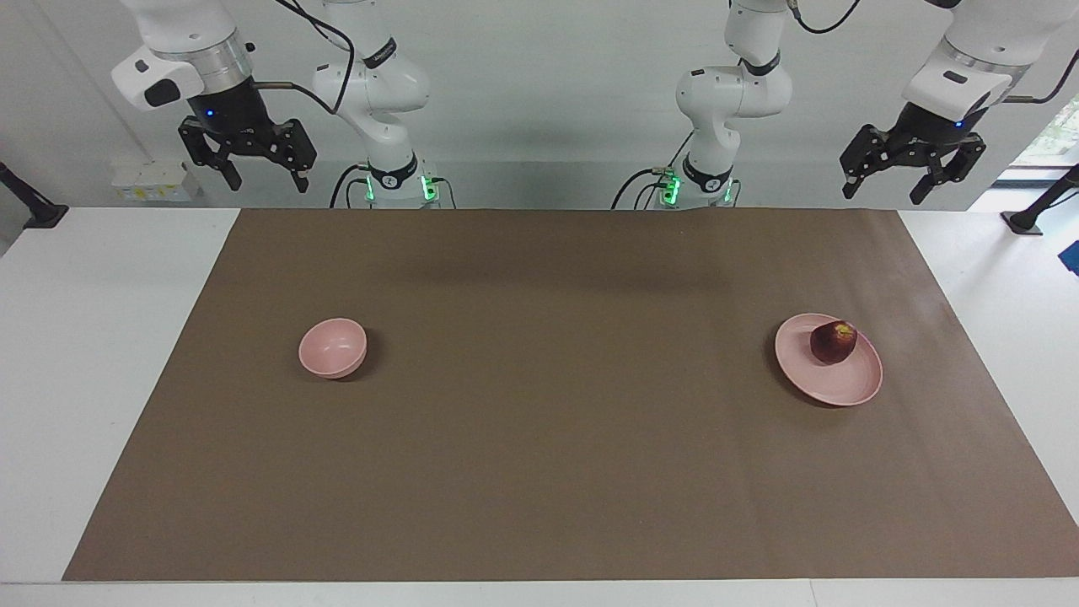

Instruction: Move apple from plate to bowl

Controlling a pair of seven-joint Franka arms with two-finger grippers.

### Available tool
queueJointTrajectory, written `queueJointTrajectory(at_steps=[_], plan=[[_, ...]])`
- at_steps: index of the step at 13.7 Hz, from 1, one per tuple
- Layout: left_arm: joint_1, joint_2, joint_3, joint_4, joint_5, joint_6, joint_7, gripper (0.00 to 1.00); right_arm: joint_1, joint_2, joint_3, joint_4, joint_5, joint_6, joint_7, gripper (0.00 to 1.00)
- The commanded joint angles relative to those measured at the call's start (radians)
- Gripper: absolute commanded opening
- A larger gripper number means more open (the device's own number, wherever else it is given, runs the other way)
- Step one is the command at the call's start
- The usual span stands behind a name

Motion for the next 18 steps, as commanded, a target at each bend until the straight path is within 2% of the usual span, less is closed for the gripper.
queueJointTrajectory(at_steps=[1,7,9,13,14,18], plan=[[-0.010,-0.024,0.001,-0.029,0.020,-0.005,0.022,1.00,-0.016,-0.005,0.009,-0.010,0.022,0.018,0.094,1.00],[-0.012,-0.020,-0.002,-0.020,0.015,-0.003,0.002,1.00,-0.005,-0.006,0.013,-0.004,0.017,0.012,0.085,1.00],[-0.012,-0.021,-0.002,-0.020,0.014,-0.011,0.005,1.00,-0.005,-0.044,0.016,-0.057,0.022,-0.035,0.078,1.00],[-0.004,-0.024,-0.002,-0.025,0.014,-0.003,0.018,1.00,0.003,-0.046,0.018,-0.143,0.094,0.035,0.143,1.00],[-0.007,-0.024,-0.002,-0.028,0.014,0.003,0.019,1.00,0.019,-0.051,0.019,-0.178,0.108,0.087,0.170,1.00],[-0.009,-0.029,-0.002,-0.129,0.012,0.069,0.030,1.00,0.102,-0.041,0.019,-0.257,0.164,0.185,0.282,1.00]])
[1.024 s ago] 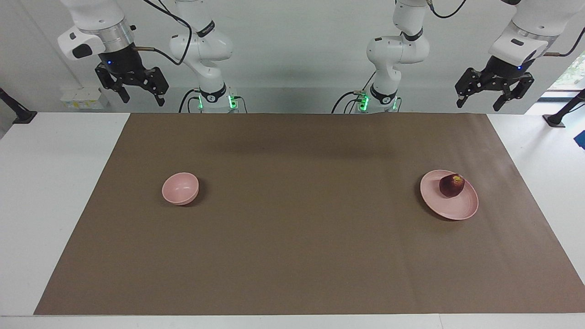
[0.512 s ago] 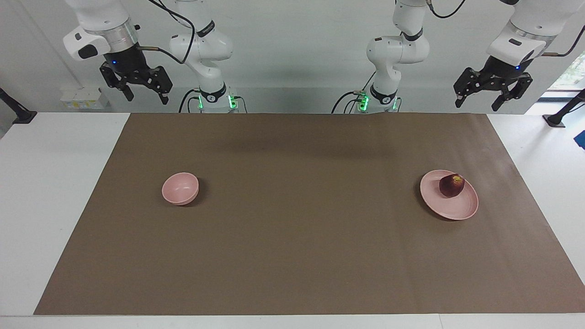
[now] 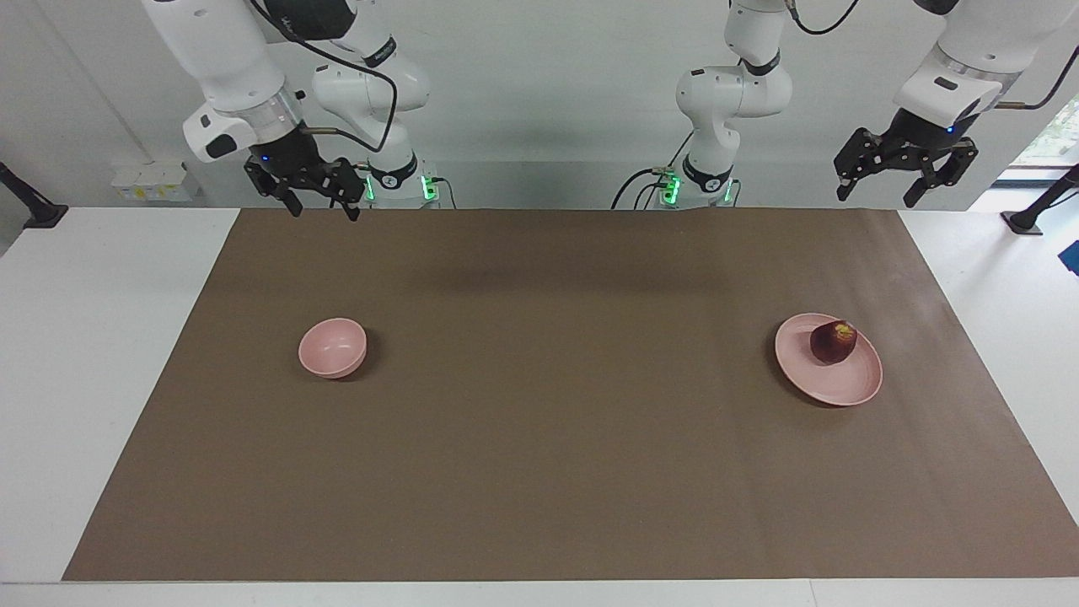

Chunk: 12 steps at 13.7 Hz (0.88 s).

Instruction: Move apple from plate to bowl

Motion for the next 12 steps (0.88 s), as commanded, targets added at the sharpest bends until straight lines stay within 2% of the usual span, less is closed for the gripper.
queueJointTrajectory(at_steps=[1,4,7,12], plan=[[-0.003,-0.028,0.005,-0.129,0.012,0.099,0.031,1.00,0.027,-0.022,0.002,-0.075,0.064,0.072,0.082,1.00],[0.022,-0.020,0.008,-0.270,0.012,0.278,0.089,1.00,0.062,0.017,0.002,-0.086,0.109,0.107,0.130,1.00],[0.095,-0.005,0.008,-0.384,0.011,0.440,0.178,1.00,0.108,0.061,0.002,-0.094,0.162,0.178,0.216,1.00],[0.171,0.165,0.006,-0.408,0.008,0.610,0.229,1.00,0.236,0.166,0.002,-0.096,0.273,0.305,0.420,1.00]])
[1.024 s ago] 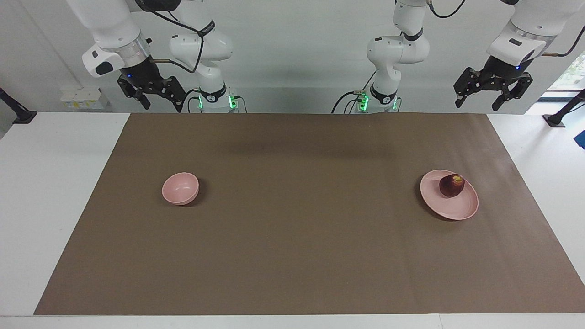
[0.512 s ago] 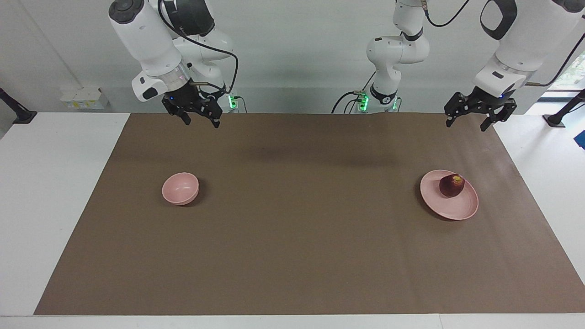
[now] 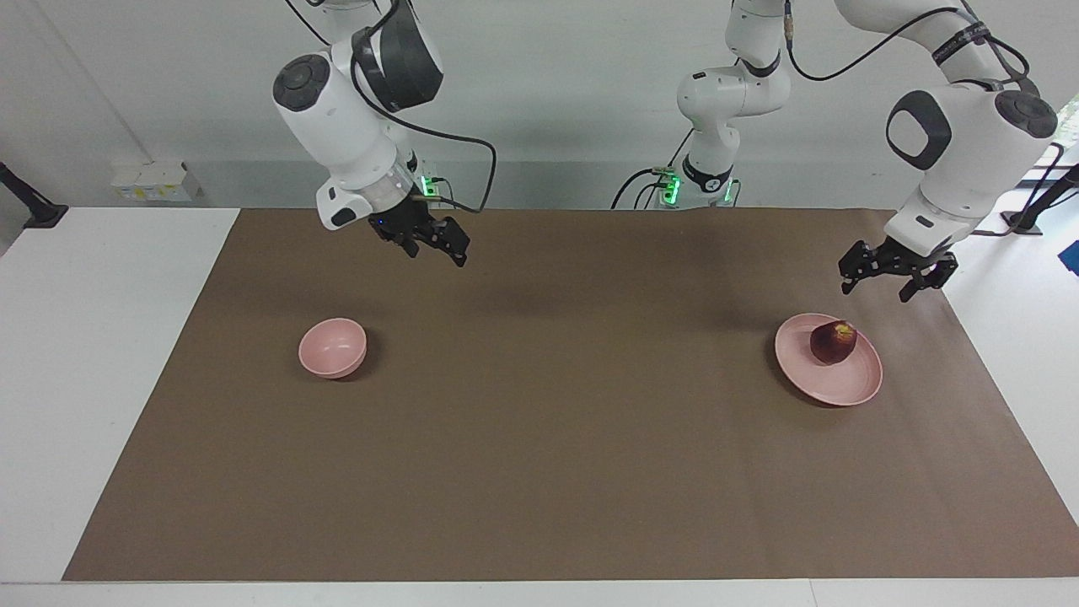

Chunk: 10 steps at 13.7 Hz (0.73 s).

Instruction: Move apple from plate to bowl

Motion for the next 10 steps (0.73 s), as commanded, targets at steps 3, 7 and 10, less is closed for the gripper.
queueJointTrajectory(at_steps=[3,7,10], plan=[[0.010,0.093,-0.011,-0.103,0.006,0.224,0.003,1.00,0.088,0.044,-0.003,-0.069,0.161,0.167,0.133,1.00],[0.004,0.094,-0.011,-0.192,0.006,0.314,-0.003,1.00,0.132,0.079,-0.003,-0.083,0.232,0.239,0.177,1.00],[-0.007,0.101,-0.011,-0.178,0.006,0.326,0.000,0.08,0.132,0.079,-0.003,-0.087,0.235,0.252,0.211,1.00]])
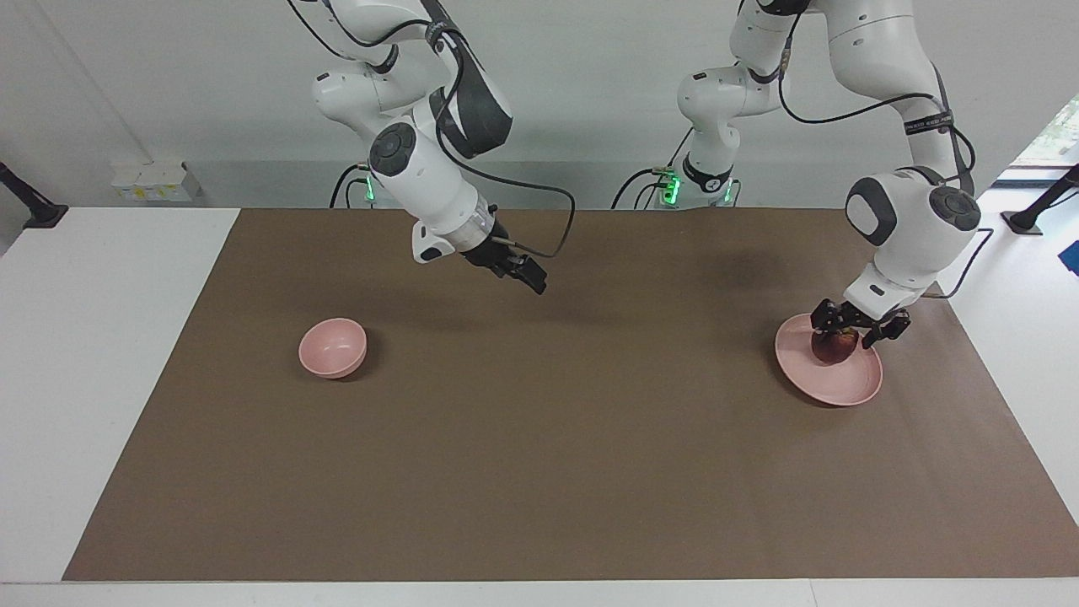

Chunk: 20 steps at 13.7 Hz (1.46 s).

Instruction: Move apple from plate to bowl

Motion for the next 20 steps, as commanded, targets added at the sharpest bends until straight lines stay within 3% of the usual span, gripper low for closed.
queueJointTrajectory(at_steps=[1,3,7,10,13,15,18,20], plan=[[-0.010,-0.018,0.002,-0.019,0.006,0.046,-0.001,0.00,0.001,0.003,-0.004,-0.016,0.047,0.023,0.016,1.00],[-0.010,-0.026,0.000,-0.014,0.006,0.035,-0.002,0.00,0.018,0.037,-0.004,-0.016,0.140,0.066,0.016,1.00],[-0.017,-0.072,-0.018,0.023,-0.017,-0.035,-0.001,0.00,0.018,0.049,-0.004,0.003,0.168,0.078,0.021,1.00],[-0.068,-0.081,-0.023,0.118,-0.280,-0.193,-0.002,0.00,0.019,0.078,-0.004,0.052,0.350,0.122,0.063,1.00],[-0.126,-0.080,-0.062,0.124,-0.492,-0.175,-0.077,0.00,0.080,0.086,-0.002,0.056,0.464,0.269,0.146,1.00],[-0.129,-0.083,-0.151,0.124,-0.642,-0.100,-0.103,0.00,0.097,0.091,-0.002,0.074,0.524,0.290,0.244,1.00],[-0.132,-0.083,-0.268,0.124,-0.680,-0.035,-0.194,0.00,0.091,0.098,-0.004,0.103,0.683,0.294,0.327,1.00],[-0.131,-0.098,-0.311,0.122,-0.741,-0.035,-0.206,0.00,0.088,0.104,-0.004,0.119,0.682,0.293,0.390,1.00]])
